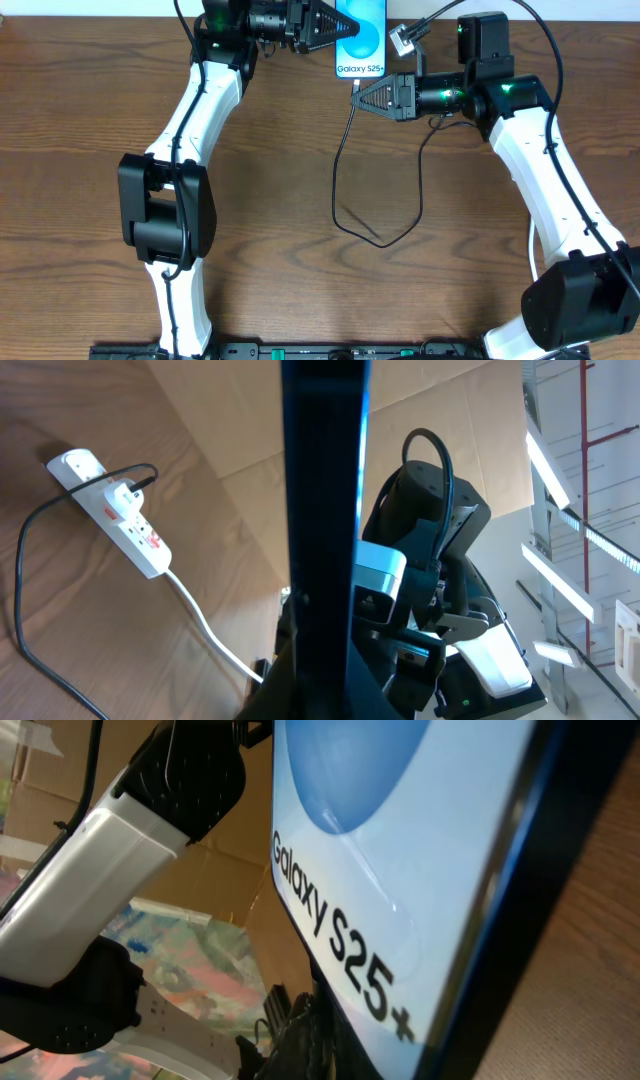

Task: Plug charger to phone and switch on socket

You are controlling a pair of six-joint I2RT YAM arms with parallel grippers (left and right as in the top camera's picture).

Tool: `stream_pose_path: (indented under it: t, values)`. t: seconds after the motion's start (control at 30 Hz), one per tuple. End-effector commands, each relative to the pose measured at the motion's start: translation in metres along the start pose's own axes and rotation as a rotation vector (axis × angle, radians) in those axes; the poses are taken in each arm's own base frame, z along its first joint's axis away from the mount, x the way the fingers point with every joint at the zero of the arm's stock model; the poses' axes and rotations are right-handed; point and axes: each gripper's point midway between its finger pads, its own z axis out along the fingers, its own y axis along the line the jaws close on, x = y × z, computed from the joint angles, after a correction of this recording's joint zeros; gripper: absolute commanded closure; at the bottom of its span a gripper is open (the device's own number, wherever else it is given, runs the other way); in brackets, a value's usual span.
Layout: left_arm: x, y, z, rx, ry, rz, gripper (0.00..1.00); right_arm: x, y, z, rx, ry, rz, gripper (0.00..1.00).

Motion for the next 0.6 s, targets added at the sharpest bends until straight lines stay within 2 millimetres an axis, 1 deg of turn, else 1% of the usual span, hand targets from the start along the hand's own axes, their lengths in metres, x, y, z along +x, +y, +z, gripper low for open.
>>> stream_pose_path:
  t: [0.0, 0.43, 0.57]
  values:
    - [0.0005, -0.027, -0.0024, 0.008, 0.014, 0.091, 0.93, -0.0001, 0.0038, 0.0026, -0.009, 0.004, -0.002, 0.99]
    - [0.0005, -0.027, -0.0024, 0.008, 0.014, 0.091, 0.93, -0.0038, 0.0002, -0.0029, -0.001, -0.012, -0.002, 0.99]
    - [0.0005, -0.027, -0.0024, 0.008, 0.014, 0.091, 0.93, -0.0035, 0.0018, -0.0031, -0.012, -0.01, -0.002, 0.99]
